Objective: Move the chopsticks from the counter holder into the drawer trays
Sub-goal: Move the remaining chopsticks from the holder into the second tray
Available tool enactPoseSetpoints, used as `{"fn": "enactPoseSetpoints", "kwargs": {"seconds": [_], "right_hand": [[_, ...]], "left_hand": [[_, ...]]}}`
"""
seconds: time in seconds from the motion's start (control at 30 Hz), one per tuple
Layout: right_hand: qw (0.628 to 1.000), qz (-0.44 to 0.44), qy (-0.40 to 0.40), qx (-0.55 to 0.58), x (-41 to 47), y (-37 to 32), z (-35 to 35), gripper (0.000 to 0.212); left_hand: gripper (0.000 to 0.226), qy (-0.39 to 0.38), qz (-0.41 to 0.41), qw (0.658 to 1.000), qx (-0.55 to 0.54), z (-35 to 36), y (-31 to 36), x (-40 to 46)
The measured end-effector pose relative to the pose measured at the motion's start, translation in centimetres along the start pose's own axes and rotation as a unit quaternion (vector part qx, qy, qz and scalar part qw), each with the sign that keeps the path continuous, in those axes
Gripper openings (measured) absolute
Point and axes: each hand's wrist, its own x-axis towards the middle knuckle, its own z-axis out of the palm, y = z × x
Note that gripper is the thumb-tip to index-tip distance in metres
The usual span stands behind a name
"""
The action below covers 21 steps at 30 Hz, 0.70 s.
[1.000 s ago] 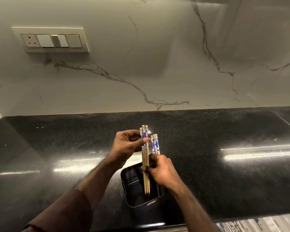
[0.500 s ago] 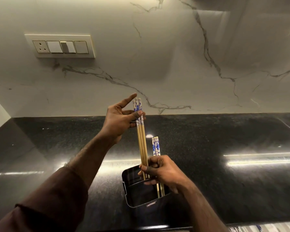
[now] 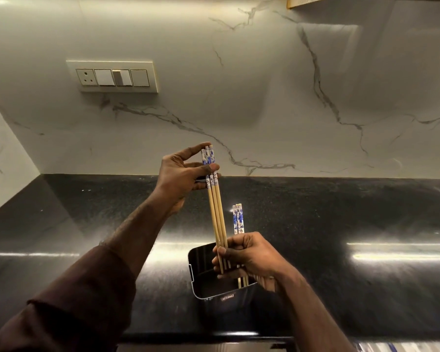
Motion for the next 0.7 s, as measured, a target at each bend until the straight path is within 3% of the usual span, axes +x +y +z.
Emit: {"fn": "enactPoseSetpoints", "kwargs": {"seconds": [0.37, 0.7], "right_hand": [[0.999, 0.005, 0.045, -0.002, -5.1, -0.8, 5.0, 0.023], [0.997, 0.011, 0.077, 0.018, -10.8, 2.9, 10.7, 0.023]], "left_hand": [[0.056, -0.039, 0.014, 0.999, -0.005, -1.4, 3.5, -4.0], [0.053, -0.073, 0.014, 0.997, -0.013, -2.3, 4.4, -11.3]]}}
